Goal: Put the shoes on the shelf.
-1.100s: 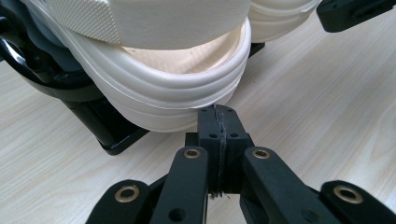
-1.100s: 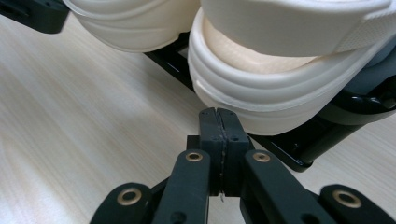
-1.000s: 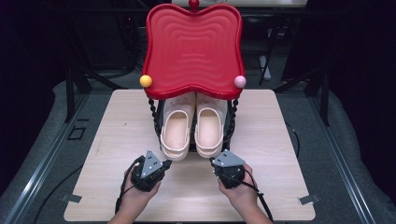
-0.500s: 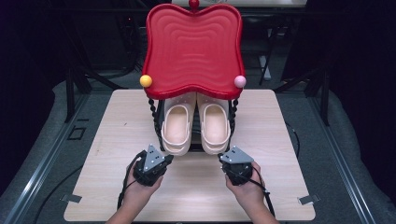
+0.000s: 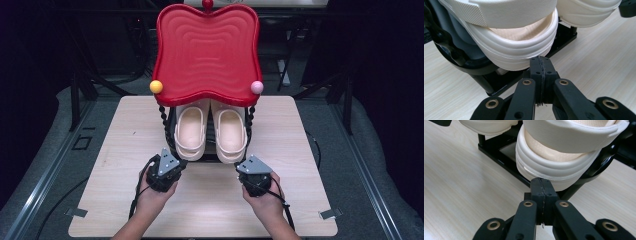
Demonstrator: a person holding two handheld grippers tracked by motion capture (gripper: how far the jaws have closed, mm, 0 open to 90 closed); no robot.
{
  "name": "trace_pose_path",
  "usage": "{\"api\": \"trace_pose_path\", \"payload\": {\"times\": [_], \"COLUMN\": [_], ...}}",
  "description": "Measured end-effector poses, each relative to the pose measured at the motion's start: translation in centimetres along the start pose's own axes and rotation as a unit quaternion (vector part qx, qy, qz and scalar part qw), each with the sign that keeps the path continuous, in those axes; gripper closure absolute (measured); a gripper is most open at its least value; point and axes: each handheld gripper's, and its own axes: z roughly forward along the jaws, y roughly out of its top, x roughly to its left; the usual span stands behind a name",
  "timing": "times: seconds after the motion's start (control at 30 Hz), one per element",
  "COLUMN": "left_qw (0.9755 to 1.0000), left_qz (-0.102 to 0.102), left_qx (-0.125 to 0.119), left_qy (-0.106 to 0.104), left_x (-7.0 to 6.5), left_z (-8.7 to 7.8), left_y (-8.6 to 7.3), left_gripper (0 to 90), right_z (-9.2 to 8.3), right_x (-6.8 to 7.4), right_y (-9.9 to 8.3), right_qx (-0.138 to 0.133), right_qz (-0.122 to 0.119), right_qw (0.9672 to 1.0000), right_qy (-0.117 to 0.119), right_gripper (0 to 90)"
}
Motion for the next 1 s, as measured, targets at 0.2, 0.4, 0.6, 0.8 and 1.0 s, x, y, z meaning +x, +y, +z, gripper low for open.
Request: {"api": "trace_pose_path", "payload": {"times": [0.2,0.4,0.6,0.8,1.0], "left_qw": [1.0000,0.9999,0.9997,0.9996,0.9998], "left_qz": [-0.001,-0.009,-0.012,-0.017,-0.011], "left_qx": [-0.004,-0.007,-0.006,-0.004,0.002], "left_qy": [0.004,0.008,0.020,0.021,0.018], "left_x": [0.5,0.8,1.5,1.8,1.5], "left_z": [0.2,0.6,1.1,2.0,3.1], "left_y": [1.0,1.5,2.0,2.7,2.8], "left_gripper": [90.0,90.0,90.0,90.0,90.0], "right_z": [0.3,0.9,2.0,3.1,4.3], "right_x": [-0.4,-0.4,-0.5,-0.8,-0.8], "right_y": [1.3,2.5,3.4,3.8,4.0], "right_qx": [-0.006,-0.008,-0.006,0.000,0.003], "right_qz": [-0.005,-0.012,-0.016,-0.009,-0.004], "right_qw": [0.9999,0.9998,0.9996,0.9997,0.9998], "right_qy": [-0.008,-0.014,-0.021,-0.024,-0.019], "right_gripper": [90.0,90.0,90.0,90.0,90.0]}}
